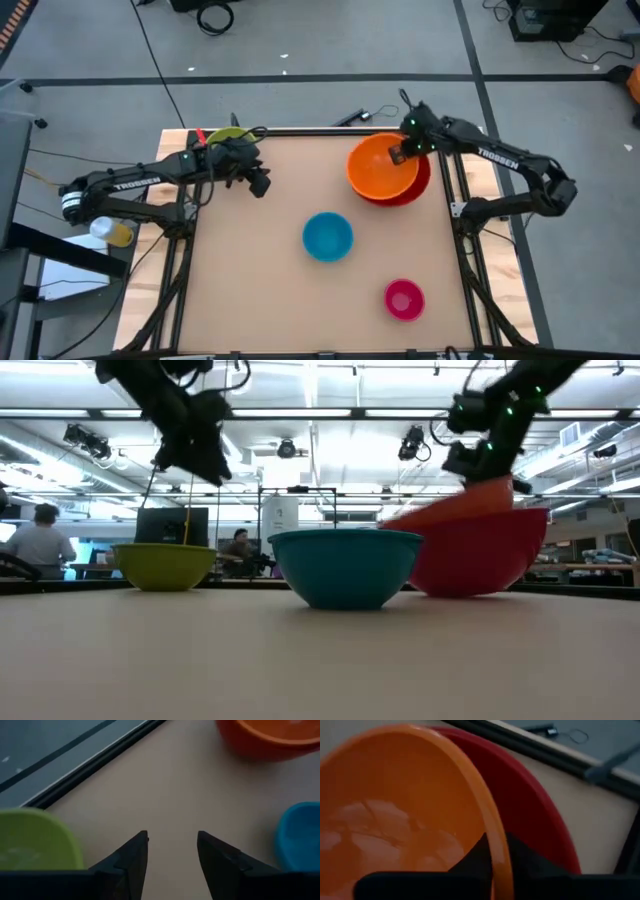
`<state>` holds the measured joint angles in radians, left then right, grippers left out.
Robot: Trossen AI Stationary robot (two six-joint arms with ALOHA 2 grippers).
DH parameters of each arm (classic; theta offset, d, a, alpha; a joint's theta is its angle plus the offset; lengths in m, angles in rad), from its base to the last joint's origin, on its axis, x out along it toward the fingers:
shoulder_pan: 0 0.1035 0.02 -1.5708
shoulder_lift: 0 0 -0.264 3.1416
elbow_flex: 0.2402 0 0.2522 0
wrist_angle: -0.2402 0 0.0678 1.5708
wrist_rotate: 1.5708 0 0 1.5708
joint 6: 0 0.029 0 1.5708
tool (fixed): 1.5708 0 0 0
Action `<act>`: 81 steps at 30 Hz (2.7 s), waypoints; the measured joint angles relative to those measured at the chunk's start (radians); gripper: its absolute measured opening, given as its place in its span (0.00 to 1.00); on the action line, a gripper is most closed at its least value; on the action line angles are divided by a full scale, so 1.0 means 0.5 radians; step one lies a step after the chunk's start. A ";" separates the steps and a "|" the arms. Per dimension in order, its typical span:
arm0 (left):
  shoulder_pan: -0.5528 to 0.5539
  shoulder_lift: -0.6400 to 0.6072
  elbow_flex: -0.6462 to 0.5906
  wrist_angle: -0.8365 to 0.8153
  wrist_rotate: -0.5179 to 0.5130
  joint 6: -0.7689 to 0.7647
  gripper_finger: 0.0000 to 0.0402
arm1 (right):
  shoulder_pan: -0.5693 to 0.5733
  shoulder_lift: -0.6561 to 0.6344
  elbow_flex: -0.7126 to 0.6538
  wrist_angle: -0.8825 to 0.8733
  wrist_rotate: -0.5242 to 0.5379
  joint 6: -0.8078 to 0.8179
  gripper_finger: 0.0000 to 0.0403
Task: Nest bowls inside each other
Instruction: Stack the orange bowl on top of the red bowl, then stack the green bowl on top of the orange bowl
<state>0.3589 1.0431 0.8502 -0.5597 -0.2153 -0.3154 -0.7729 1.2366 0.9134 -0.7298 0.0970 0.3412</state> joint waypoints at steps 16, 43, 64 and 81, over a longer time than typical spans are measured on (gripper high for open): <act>0.199 0.045 -0.047 -0.293 -0.009 -0.018 0.43 | 0.009 -0.216 -0.256 0.434 0.028 0.265 0.54; 0.545 0.885 -0.044 -0.052 -0.068 0.462 0.08 | 0.103 -0.452 -0.255 0.725 -0.204 0.438 0.57; -0.173 0.651 0.212 0.464 -0.422 2.478 0.03 | 0.403 0.022 -0.004 1.204 -0.458 0.660 0.57; -0.301 0.838 0.252 0.501 -0.576 2.763 0.04 | 0.598 0.648 0.634 1.180 -0.366 0.484 0.57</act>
<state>0.2086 1.4621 0.9760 -0.3093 -0.5035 1.0662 -0.4738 1.5606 1.2306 -0.1399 -0.0861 0.5833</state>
